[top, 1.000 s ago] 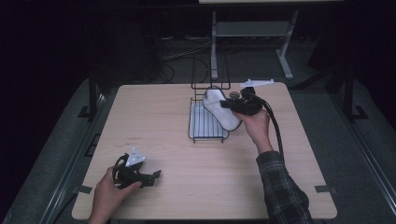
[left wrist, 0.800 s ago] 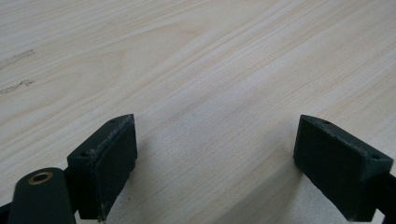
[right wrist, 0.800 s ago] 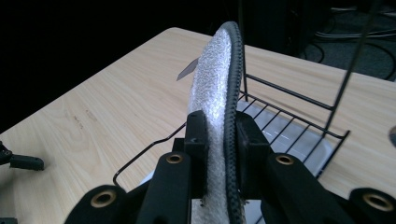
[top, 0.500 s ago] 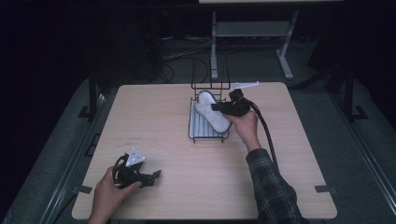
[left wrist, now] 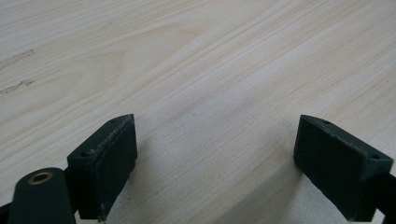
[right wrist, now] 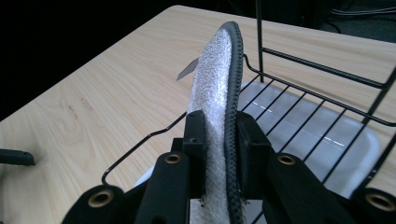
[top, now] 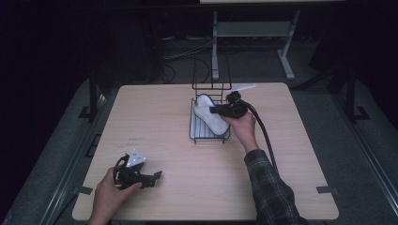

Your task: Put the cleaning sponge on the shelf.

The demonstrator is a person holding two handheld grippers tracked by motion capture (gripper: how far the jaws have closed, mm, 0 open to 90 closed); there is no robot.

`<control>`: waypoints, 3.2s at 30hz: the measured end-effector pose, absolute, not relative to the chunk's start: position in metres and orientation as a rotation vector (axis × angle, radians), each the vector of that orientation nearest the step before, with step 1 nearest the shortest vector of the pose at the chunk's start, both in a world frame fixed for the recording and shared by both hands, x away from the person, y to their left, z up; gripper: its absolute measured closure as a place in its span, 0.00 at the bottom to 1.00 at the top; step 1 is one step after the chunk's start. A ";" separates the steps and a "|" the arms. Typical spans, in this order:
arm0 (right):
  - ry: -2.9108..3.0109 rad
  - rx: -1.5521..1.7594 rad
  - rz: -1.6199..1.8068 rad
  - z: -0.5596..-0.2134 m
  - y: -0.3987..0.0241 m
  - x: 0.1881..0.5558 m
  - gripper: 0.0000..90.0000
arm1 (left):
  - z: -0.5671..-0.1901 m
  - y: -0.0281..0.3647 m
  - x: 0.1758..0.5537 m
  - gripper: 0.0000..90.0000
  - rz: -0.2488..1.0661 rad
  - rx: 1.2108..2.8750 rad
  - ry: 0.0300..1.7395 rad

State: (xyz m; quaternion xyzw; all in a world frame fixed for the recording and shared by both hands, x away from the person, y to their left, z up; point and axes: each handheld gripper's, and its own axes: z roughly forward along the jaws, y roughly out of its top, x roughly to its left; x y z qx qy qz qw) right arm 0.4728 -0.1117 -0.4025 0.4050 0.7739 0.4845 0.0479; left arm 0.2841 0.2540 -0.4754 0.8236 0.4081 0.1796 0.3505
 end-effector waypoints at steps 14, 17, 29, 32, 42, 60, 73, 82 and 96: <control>2.351 1.228 1.404 -0.406 -0.103 0.473 0.77 | -0.475 0.254 0.284 0.14 0.465 2.133 1.057; 2.349 1.223 1.379 -0.408 -0.103 0.475 0.74 | -0.475 0.254 0.284 0.14 0.465 2.133 1.057; 2.331 1.242 1.300 -0.413 -0.106 0.478 0.56 | -0.475 0.254 0.284 0.14 0.464 2.132 1.058; 2.325 1.260 1.281 -0.413 -0.109 0.479 0.53 | -0.475 0.254 0.283 0.14 0.465 2.131 1.058; 2.312 1.263 1.258 -0.411 -0.119 0.478 0.53 | -0.475 0.254 0.283 0.14 0.465 2.131 1.059; 2.347 1.177 1.272 -0.411 -0.160 0.446 0.99 | -0.475 0.254 0.283 0.14 0.464 2.130 1.059; 2.342 1.188 1.245 -0.406 -0.188 0.417 0.74 | -0.475 0.254 0.283 0.14 0.464 2.129 1.059; 2.319 1.214 1.210 -0.412 -0.205 0.397 0.54 | -0.475 0.254 0.283 0.14 0.465 2.130 1.058; 2.289 1.295 1.152 -0.427 -0.235 0.358 0.39 | -0.475 0.253 0.283 0.14 0.466 2.128 1.062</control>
